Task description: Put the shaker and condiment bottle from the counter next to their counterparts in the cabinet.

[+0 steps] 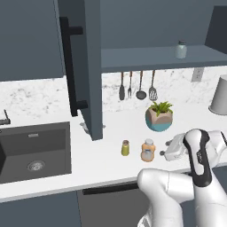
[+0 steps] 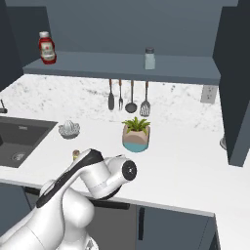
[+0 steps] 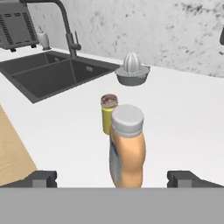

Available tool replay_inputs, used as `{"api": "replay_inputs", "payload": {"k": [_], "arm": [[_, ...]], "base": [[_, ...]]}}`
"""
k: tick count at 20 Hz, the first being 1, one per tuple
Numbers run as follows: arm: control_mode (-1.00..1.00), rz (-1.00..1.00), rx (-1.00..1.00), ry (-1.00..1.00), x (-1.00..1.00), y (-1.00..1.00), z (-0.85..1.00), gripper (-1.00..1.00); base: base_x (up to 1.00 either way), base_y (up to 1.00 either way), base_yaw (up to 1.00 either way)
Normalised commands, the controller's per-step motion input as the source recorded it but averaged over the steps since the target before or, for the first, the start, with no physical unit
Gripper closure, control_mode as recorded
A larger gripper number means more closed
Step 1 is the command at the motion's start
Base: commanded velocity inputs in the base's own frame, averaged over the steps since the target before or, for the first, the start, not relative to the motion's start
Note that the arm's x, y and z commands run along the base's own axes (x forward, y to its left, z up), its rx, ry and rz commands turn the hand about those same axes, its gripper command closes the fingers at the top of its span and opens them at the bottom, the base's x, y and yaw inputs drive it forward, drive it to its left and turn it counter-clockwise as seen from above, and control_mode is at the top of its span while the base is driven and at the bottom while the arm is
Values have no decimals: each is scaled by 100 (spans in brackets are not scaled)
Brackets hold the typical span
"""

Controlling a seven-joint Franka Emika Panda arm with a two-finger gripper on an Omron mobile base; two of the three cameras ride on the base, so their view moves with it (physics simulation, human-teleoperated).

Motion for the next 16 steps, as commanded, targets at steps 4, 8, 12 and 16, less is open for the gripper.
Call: {"api": "replay_inputs", "payload": {"k": [4, 8, 12, 16], "arm": [[-100, -1, 0, 0, 8, 20, -19, -100], [-100, -1, 0, 0, 5, 22, -24, -100], [-100, -1, 0, -1, 7, 20, -25, -100], [-100, -1, 0, -2, 7, 21, -28, -100]], "base": [[0, 0, 0], [0, 0, 0], [0, 0, 0], [0, 0, 0]]}}
